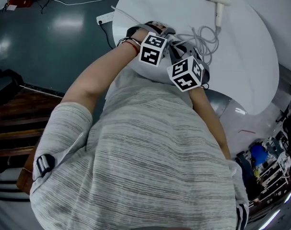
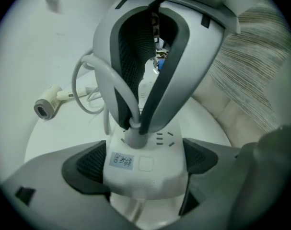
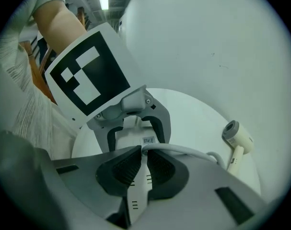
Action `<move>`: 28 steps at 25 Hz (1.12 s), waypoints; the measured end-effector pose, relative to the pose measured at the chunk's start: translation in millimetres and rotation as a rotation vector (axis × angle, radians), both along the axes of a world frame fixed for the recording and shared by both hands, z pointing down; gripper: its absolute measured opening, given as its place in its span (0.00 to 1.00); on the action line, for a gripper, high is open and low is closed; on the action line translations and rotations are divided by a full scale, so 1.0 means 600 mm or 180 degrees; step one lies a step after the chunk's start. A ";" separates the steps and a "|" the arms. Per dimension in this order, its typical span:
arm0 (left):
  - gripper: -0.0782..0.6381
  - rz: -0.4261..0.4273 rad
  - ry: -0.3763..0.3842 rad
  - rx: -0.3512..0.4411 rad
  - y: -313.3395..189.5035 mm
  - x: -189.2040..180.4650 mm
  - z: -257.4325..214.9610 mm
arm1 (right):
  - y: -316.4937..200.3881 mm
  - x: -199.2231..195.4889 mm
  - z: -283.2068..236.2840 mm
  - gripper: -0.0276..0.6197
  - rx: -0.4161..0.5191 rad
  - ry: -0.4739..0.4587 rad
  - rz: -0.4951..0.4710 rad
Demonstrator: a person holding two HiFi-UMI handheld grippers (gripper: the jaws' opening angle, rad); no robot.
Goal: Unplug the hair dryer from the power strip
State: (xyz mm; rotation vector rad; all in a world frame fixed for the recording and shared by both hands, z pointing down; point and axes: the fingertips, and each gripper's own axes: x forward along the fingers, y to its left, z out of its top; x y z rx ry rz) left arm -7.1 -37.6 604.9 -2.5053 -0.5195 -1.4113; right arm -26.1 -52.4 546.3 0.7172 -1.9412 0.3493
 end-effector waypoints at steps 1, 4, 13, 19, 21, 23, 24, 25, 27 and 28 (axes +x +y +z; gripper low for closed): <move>0.78 -0.0003 -0.0005 0.0000 0.000 0.000 0.000 | 0.000 0.000 0.000 0.12 -0.0004 0.0002 -0.0017; 0.78 -0.0002 -0.0003 0.0005 0.000 0.001 0.000 | -0.004 0.004 0.000 0.12 -0.0137 -0.0162 0.0044; 0.78 -0.0003 -0.0011 0.0014 -0.004 0.002 -0.001 | -0.010 -0.016 -0.052 0.12 -0.0016 -0.0232 -0.0135; 0.78 -0.0014 0.0128 0.0027 -0.004 0.003 -0.002 | -0.020 0.008 -0.073 0.13 -0.0023 -0.0341 0.0056; 0.78 -0.0033 0.0182 0.0027 -0.003 0.001 -0.004 | -0.025 0.021 -0.083 0.13 -0.0008 -0.0447 0.0189; 0.78 -0.0054 0.0187 0.0026 -0.002 -0.003 -0.004 | -0.032 0.030 -0.098 0.13 -0.0008 -0.0684 0.0382; 0.78 -0.0064 0.0185 0.0032 -0.003 -0.005 -0.004 | -0.037 0.036 -0.106 0.13 -0.0010 -0.0835 0.0507; 0.78 -0.0078 0.0189 0.0040 -0.003 -0.005 -0.005 | -0.042 0.044 -0.113 0.13 -0.0019 -0.0993 0.0645; 0.78 -0.0129 0.0241 0.0056 -0.004 -0.005 -0.010 | -0.051 0.060 -0.125 0.13 -0.0058 -0.1297 0.0923; 0.78 -0.0169 0.0292 0.0061 -0.004 -0.005 -0.016 | -0.054 0.068 -0.130 0.13 -0.0076 -0.1424 0.1046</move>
